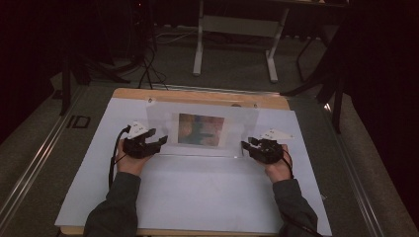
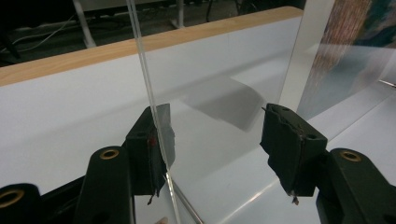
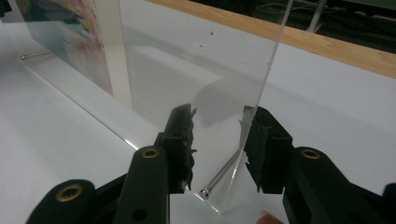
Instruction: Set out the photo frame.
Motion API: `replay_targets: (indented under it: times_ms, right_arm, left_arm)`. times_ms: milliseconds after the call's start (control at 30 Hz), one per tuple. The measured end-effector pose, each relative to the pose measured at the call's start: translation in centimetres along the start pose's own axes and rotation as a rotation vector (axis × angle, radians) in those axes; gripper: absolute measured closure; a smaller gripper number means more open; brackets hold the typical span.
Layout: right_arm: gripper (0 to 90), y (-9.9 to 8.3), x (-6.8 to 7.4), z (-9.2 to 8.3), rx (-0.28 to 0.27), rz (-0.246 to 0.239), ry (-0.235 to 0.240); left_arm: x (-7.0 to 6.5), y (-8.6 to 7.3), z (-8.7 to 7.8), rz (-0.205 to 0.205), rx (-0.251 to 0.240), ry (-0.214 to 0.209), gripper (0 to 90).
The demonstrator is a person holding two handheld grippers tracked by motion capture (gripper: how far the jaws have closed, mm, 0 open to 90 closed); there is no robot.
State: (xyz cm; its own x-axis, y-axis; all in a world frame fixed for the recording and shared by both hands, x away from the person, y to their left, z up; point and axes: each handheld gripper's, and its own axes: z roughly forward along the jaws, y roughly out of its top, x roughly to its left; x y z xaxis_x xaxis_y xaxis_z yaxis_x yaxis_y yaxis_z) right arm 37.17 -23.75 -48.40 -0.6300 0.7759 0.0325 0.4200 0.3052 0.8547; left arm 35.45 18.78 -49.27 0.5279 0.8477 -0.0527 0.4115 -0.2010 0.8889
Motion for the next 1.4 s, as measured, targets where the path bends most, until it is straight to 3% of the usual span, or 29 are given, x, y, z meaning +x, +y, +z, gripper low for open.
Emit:
replay_targets:
  times_ms: [633,1167,1400]
  right_arm:
    - [63.3,-1.0,0.9,-1.6,0.018,0.001,0.008]
    - [63.1,-1.1,0.6,-1.4,0.002,0.020,0.020]
    - [59.0,-1.1,0.7,-1.4,0.011,-0.020,0.021]
  left_arm:
    - [-1.5,-0.6,-1.3,-0.003,0.023,-0.005,42.7]
    - [-1.1,-0.8,-1.1,-0.018,0.006,-0.020,42.6]
    - [-1.0,-0.8,-1.1,-0.037,0.012,-0.036,41.6]
